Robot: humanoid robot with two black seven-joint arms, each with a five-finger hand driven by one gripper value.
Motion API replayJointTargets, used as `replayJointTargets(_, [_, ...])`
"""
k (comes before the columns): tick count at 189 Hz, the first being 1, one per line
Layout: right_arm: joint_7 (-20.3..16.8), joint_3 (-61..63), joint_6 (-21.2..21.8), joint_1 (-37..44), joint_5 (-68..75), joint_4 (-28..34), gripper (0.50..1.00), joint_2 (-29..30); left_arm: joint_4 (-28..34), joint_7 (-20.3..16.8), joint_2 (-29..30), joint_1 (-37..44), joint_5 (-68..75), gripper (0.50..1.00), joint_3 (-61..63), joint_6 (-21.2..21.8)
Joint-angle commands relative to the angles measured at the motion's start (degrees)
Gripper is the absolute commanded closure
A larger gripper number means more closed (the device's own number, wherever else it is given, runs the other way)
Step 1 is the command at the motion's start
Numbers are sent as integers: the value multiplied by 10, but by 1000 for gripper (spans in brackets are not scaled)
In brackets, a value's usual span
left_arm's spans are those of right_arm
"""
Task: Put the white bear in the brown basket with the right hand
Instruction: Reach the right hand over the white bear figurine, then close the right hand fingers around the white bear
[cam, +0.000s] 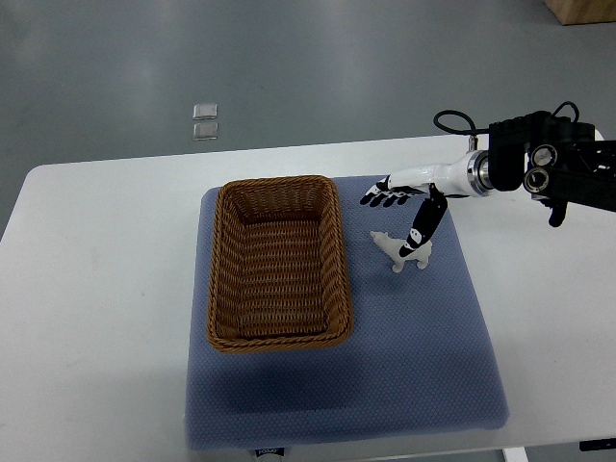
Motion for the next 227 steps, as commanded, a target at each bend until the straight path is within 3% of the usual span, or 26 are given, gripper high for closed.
replayJointTargets(1, [0,0,-13,-15,-2,-4,574,3,0,0,0,0,0,500,0,0])
replayJointTargets(66, [0,0,-27,-44,-36,-13,583,9,1,0,0,0,0,500,0,0])
replayJointTargets(92, [0,0,-39,-51,-37,-16,630,12,2,0,0,0,-1,500,0,0])
replayJointTargets(170, [1,0,-42,-64,-53,-24,675,17,2,0,0,0,-1,500,0,0])
replayJointTargets(203, [1,0,-42,-66,-53,-24,748,17,2,0,0,0,-1,500,0,0])
replayJointTargets(227, [1,0,-41,-67,-57,-24,904,16,2,0,0,0,-1,500,0,0])
